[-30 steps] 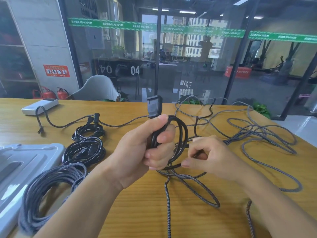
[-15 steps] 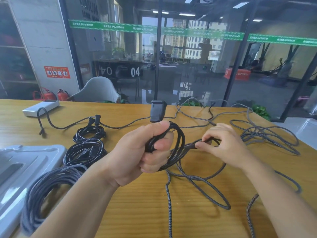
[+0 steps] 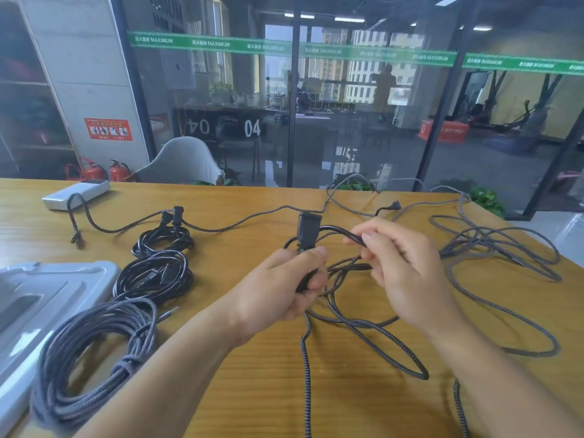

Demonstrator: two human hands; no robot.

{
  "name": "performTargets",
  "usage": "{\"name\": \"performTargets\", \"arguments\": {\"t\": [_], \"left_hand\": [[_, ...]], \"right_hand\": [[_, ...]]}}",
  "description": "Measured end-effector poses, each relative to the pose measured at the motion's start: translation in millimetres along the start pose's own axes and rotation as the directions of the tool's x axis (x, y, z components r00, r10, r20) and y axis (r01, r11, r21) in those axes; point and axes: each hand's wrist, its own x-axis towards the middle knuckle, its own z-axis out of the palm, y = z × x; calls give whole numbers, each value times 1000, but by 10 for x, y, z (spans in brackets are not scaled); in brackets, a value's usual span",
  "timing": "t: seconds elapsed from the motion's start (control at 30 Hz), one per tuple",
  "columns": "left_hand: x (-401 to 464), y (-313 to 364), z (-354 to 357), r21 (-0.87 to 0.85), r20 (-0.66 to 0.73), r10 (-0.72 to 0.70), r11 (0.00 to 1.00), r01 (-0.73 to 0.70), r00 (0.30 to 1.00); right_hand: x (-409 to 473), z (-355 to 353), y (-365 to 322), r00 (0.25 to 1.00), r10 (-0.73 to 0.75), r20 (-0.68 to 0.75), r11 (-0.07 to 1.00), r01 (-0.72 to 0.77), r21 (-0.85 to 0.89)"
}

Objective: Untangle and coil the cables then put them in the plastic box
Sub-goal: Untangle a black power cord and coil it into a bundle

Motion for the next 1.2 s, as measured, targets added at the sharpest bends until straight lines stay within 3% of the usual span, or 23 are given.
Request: {"name": "performTargets", "arguments": {"t": [0.13, 0.33, 0.47, 0.53, 0.67, 0.77, 0.93, 1.07, 1.2], "left_hand": [[23, -27, 28, -32, -51, 23, 999, -24, 998], [37, -26, 105, -53, -192, 105, 992, -117, 976], [61, -16, 96, -111, -312, 93, 985, -134, 945], [66, -17, 35, -137, -383, 76, 981, -138, 920], [43, -32, -109, -150, -489, 85, 972, -179, 868], [36, -28, -139, -121, -525, 95, 975, -184, 846], [15, 15, -128, -297, -452, 103, 919, -259, 886], [-26, 97, -43, -482, -294, 109, 841, -246, 950], [-72, 138, -29, -562, -133, 136, 806, -188, 982]], "right_hand": [[-80, 99, -106, 989, -73, 130, 994, 83, -76], [-165, 221, -74, 972, -208, 109, 961, 224, -164], [-164, 200, -117, 988, -117, 100, 991, 123, -60], [-143, 148, -80, 990, -72, 121, 990, 86, -113], [-121, 91, -10, 953, 60, 296, 948, 38, -316], [-153, 143, -63, 894, 101, 437, 963, 22, -268], [-196, 214, -146, 749, 86, 657, 996, -76, -44], [-180, 256, -98, 708, 26, 706, 1000, -11, -27], [-163, 246, 4, 681, 38, 731, 996, 37, -86]]}}
